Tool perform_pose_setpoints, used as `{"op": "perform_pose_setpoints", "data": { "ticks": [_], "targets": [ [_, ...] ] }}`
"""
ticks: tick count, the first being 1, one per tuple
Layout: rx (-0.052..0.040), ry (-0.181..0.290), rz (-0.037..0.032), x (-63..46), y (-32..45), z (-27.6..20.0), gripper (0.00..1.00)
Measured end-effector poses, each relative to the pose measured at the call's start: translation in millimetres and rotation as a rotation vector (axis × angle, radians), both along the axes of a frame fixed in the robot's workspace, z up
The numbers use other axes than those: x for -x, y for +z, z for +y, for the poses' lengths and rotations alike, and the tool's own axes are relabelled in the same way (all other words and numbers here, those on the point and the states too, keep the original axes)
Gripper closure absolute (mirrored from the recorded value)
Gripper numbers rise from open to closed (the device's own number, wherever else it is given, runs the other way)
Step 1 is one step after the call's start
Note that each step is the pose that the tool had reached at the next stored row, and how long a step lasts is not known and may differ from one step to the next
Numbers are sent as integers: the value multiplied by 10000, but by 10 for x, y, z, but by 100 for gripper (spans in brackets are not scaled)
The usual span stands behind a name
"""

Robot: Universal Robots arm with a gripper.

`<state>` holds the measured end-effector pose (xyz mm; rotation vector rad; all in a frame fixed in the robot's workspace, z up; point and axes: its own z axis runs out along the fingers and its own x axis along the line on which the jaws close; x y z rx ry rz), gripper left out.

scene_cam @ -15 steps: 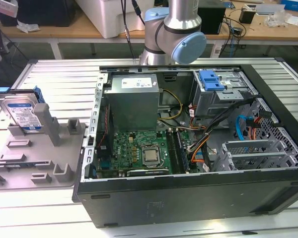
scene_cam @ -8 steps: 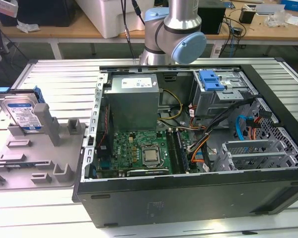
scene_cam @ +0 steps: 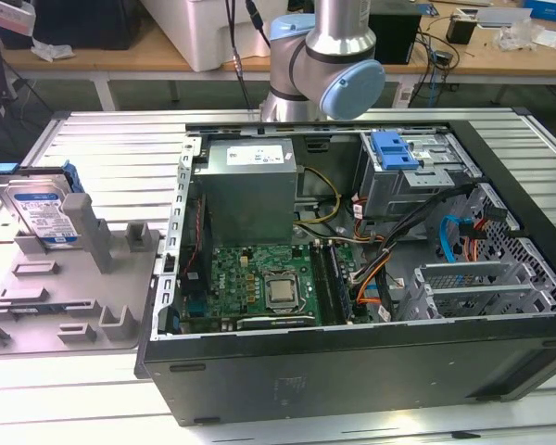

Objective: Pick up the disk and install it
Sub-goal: 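Pick up the disk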

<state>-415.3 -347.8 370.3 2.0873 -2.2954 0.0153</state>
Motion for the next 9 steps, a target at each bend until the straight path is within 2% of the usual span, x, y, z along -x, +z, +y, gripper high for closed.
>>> {"op": "perform_pose_setpoints", "data": {
  "ticks": [4,9],
  "targets": [
    [-1,128,-3,5,-23,19,56],
    [0,520,1,27,-48,47,56]
  ]
}}
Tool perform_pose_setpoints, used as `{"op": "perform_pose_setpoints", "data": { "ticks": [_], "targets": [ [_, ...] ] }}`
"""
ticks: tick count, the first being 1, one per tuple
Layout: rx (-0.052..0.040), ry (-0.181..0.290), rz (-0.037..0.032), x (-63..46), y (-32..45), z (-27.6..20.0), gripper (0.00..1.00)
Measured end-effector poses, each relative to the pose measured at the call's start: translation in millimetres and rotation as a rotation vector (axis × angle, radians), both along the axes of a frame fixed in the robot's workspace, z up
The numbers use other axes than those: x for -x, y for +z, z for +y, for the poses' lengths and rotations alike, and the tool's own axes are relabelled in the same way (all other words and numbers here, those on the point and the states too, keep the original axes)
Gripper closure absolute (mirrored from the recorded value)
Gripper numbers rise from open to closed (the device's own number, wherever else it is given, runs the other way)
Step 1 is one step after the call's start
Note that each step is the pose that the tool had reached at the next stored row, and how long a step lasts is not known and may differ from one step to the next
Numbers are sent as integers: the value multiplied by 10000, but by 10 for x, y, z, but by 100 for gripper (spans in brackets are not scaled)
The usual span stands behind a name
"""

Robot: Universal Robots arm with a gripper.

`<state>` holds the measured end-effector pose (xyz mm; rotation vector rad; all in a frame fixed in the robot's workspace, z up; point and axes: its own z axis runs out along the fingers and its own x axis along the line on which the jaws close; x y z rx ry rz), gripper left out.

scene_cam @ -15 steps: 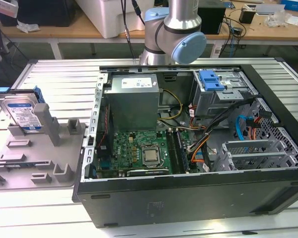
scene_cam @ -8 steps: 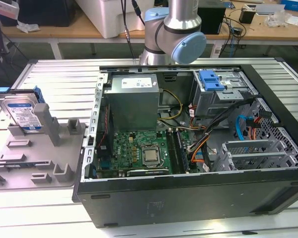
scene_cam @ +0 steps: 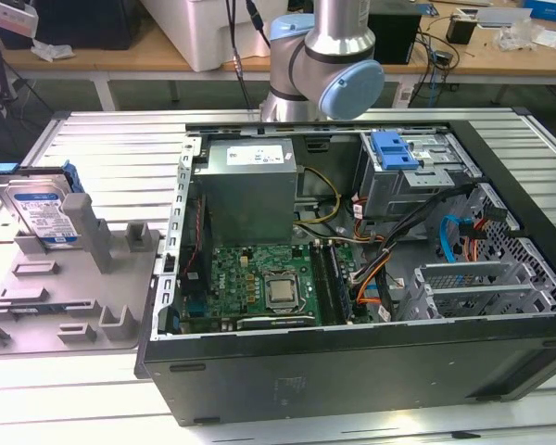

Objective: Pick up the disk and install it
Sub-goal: 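Pick up the disk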

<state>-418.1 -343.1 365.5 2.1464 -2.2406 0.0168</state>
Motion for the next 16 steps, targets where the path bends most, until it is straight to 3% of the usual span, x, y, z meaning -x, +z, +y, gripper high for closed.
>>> {"op": "perform_pose_setpoints", "data": {
  "ticks": [16],
  "targets": [
    [0,355,-3,52,-67,0,56]
  ]
}}
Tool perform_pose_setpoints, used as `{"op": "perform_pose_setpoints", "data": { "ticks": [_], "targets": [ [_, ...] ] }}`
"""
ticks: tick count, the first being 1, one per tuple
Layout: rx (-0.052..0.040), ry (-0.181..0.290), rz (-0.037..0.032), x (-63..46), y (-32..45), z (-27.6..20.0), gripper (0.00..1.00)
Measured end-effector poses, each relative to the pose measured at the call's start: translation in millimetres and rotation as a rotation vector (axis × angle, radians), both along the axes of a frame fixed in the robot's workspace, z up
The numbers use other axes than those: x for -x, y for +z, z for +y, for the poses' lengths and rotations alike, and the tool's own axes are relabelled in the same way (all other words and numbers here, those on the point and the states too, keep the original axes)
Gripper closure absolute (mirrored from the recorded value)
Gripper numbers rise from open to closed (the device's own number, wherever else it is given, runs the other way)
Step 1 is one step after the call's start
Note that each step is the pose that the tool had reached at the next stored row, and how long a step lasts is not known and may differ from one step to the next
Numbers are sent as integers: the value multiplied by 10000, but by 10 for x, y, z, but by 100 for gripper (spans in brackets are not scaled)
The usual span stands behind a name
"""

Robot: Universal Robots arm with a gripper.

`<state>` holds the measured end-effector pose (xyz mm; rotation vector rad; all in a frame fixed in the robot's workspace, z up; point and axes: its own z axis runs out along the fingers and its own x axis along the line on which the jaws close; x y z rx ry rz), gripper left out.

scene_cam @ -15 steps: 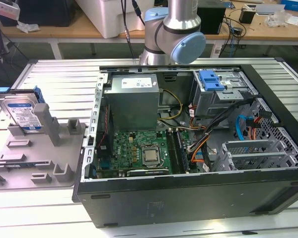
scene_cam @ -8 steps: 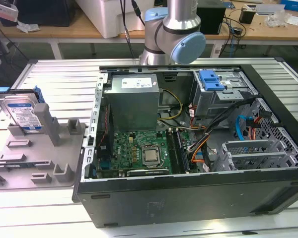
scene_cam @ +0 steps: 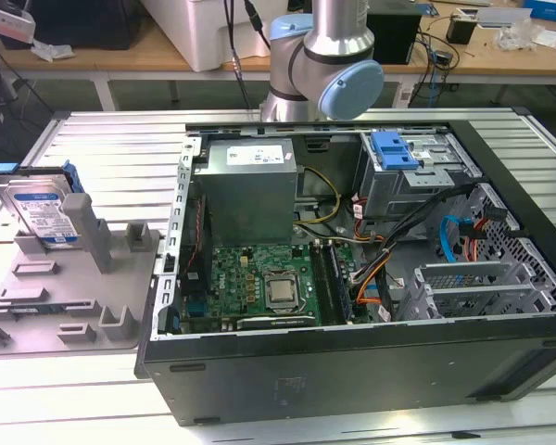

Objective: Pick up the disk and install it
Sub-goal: 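Pick up the disk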

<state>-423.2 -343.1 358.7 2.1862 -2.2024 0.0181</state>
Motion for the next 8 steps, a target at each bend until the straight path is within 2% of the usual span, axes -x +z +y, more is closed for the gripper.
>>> {"op": "perform_pose_setpoints", "data": {
  "ticks": [8],
  "targets": [
    [-1,14,-1,-6,-23,0,56]
  ]
}}
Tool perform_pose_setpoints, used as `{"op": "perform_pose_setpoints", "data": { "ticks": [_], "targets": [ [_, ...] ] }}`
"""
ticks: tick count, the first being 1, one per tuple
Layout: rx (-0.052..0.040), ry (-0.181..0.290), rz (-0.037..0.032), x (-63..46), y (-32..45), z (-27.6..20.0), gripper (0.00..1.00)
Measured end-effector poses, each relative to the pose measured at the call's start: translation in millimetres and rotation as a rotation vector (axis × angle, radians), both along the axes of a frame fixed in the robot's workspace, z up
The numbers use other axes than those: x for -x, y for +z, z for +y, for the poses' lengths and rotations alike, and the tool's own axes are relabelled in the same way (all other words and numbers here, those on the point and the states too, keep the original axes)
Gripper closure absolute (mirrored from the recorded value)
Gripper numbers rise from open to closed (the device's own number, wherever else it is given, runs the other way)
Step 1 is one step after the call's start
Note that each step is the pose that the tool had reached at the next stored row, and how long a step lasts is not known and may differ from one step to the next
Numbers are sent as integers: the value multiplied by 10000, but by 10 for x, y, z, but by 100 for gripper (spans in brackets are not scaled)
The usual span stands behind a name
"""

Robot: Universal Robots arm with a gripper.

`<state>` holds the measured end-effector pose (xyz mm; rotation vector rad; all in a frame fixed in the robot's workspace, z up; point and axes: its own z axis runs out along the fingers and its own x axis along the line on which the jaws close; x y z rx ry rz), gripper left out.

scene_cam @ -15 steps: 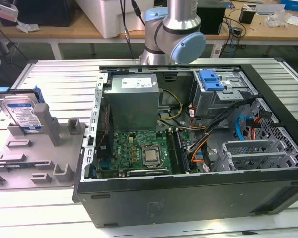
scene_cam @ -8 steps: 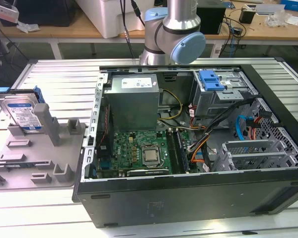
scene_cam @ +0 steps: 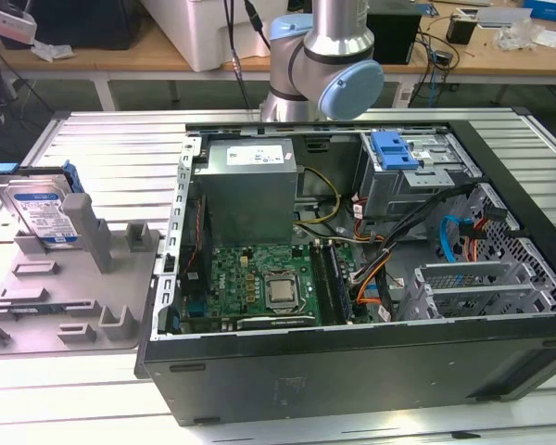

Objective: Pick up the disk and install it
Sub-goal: 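Pick up the disk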

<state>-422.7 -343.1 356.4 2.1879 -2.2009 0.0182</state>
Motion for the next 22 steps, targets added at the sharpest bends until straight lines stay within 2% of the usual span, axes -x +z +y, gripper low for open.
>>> {"op": "perform_pose_setpoints", "data": {
  "ticks": [7,15,22],
  "targets": [
    [1,39,2,0,-35,-7,56],
    [0,103,0,-6,-69,-54,56],
    [1,116,1,-14,-86,-58,56]
  ]
}}
